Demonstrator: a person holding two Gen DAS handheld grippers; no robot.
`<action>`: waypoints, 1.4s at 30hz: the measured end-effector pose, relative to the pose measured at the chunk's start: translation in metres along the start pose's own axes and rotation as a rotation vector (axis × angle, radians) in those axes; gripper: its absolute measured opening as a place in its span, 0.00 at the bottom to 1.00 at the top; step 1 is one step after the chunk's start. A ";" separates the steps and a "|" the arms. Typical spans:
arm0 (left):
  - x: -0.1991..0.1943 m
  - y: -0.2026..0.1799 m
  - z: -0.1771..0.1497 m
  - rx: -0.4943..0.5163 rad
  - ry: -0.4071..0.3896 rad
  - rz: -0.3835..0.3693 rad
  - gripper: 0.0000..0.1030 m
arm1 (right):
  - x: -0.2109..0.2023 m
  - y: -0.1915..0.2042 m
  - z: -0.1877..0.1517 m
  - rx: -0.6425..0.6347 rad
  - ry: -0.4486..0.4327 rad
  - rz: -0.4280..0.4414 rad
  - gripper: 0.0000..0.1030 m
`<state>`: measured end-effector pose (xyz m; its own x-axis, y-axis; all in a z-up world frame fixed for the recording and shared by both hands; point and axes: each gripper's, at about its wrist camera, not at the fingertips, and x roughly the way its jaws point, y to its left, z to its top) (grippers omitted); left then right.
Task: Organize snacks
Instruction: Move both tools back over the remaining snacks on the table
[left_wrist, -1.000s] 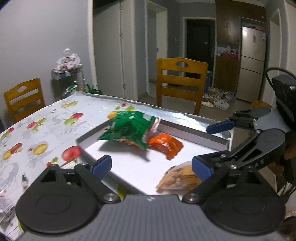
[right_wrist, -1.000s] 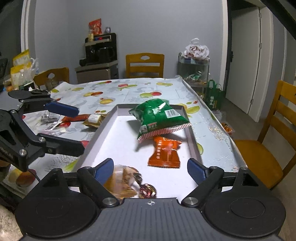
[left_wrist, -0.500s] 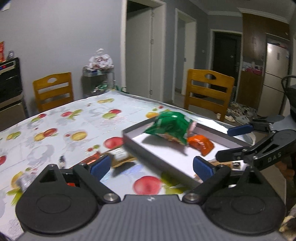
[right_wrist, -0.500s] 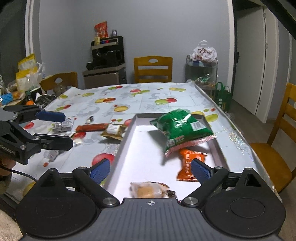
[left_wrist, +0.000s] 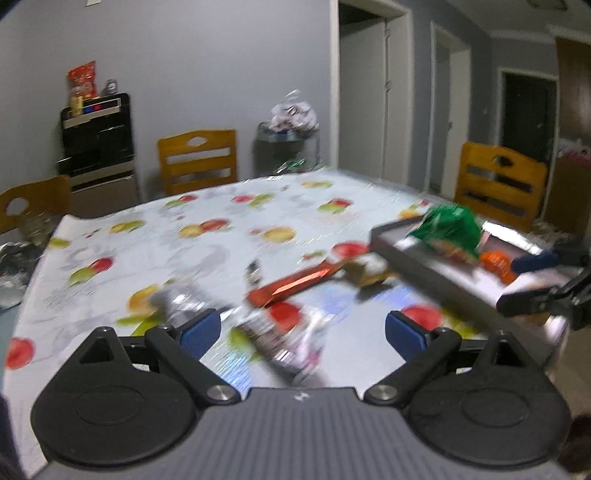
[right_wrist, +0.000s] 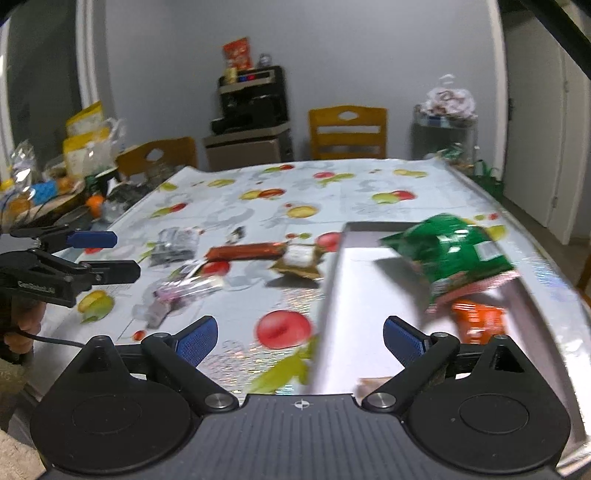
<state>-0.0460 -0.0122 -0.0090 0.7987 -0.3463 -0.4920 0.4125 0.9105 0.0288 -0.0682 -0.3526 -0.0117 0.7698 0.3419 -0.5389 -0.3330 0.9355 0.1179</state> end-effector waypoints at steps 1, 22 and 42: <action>-0.001 0.004 -0.006 0.004 0.013 0.021 0.94 | 0.002 0.004 0.000 -0.012 0.005 0.010 0.94; 0.025 0.040 0.035 0.001 0.046 0.282 0.94 | 0.041 0.067 0.051 -0.009 -0.028 0.074 0.95; 0.078 0.081 0.087 -0.239 0.007 0.415 0.99 | 0.098 0.078 0.068 0.092 0.016 -0.023 0.97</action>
<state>0.0878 0.0147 0.0303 0.8712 0.0579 -0.4874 -0.0533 0.9983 0.0232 0.0179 -0.2399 0.0017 0.7676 0.3191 -0.5559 -0.2633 0.9477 0.1805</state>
